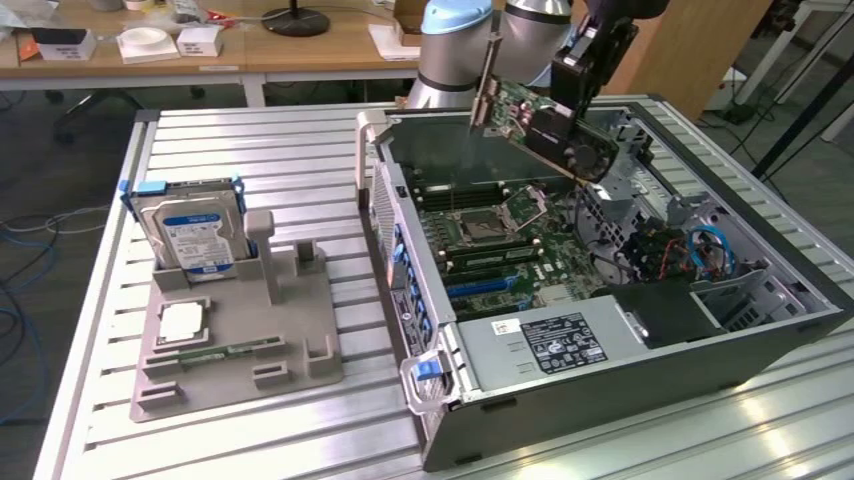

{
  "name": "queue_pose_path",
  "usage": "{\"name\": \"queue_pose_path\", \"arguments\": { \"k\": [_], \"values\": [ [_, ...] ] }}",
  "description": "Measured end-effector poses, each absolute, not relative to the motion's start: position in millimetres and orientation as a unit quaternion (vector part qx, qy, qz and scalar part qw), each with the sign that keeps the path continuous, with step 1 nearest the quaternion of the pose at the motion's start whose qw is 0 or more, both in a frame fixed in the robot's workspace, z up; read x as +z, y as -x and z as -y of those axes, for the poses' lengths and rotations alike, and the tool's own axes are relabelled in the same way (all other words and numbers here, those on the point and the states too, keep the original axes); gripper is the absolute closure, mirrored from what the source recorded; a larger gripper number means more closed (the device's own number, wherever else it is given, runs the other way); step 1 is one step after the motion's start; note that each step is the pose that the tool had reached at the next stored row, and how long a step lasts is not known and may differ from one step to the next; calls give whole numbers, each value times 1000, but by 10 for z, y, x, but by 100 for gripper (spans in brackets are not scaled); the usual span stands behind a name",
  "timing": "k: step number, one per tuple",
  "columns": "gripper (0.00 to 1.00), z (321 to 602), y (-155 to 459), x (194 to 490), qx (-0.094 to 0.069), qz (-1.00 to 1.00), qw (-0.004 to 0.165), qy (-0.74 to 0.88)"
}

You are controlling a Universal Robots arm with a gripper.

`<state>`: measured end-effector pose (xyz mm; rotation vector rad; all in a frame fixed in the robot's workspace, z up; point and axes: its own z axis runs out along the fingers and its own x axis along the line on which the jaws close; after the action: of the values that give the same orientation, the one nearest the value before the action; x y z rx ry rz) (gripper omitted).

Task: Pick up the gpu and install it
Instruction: 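Insert the gpu into the slot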

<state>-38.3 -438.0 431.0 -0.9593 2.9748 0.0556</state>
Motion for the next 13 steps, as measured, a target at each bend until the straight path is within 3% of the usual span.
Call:
{"name": "queue_pose_path", "arguments": {
  "k": [13],
  "values": [
    [74,4380,383,4300,19,-907,6,420]
  ]
}}
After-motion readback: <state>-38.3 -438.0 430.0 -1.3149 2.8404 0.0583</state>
